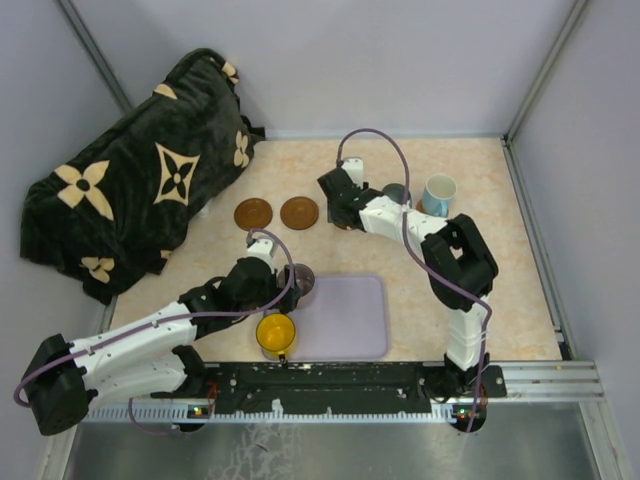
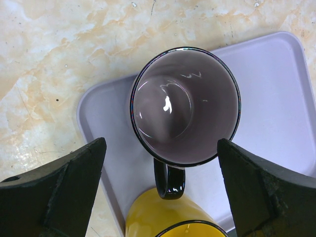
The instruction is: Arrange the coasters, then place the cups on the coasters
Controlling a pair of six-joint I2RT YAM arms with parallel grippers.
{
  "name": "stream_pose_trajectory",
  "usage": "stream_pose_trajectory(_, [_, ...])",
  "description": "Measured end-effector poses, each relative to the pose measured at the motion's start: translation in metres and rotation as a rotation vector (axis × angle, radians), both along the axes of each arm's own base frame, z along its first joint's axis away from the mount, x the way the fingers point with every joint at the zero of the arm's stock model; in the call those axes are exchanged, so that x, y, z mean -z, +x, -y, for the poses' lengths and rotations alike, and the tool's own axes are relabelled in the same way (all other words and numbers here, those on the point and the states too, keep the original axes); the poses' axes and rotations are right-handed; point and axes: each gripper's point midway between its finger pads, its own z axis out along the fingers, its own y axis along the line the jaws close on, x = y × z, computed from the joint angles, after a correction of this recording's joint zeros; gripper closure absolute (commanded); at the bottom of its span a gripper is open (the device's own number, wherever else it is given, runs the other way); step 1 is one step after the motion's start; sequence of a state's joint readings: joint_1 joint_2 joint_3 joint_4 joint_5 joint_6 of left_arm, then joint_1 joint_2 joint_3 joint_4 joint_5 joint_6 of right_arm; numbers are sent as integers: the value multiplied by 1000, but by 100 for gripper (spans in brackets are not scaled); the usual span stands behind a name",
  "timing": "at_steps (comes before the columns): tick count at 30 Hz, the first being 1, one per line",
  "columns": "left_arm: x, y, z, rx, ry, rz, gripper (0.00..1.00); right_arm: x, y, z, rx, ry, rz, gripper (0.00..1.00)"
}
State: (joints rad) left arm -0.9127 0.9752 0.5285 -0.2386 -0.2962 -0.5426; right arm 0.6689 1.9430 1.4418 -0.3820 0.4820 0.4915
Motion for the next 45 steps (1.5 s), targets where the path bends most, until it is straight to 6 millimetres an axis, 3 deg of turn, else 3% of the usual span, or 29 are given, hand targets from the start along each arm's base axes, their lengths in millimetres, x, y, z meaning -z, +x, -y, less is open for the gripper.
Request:
stream_pose_trajectory(5, [0, 0, 0, 1, 0, -1, 0, -25, 1, 1, 0, 22, 46, 35])
stream_pose_trajectory(11, [0, -5, -1, 12, -1, -13, 0, -80, -2, 8, 7, 74, 146, 31])
stream_pose_trajectory(19, [0, -15, -3, 34, -17, -41, 0, -148, -31, 32, 19, 149, 282, 30])
stream_pose_trajectory(24, [8, -22, -2, 61, -16, -67, 0, -179, -53, 47, 22, 185, 359, 30])
stream_pose_trajectory(28, [5, -24, 0, 83, -26, -63, 0, -191, -63, 54, 25, 204, 389, 30])
stream_pose_trajectory(38, [24, -29, 2, 102, 19, -132, 1, -186, -81, 67, 35, 205, 380, 29])
stream_pose_trajectory(42, [30, -31, 2, 99, 29, -155, 8, -191, -90, 74, 42, 226, 391, 29])
stream_pose_trajectory(45, [36, -31, 2, 93, 43, -172, 24, -190, -98, 77, 44, 243, 392, 29])
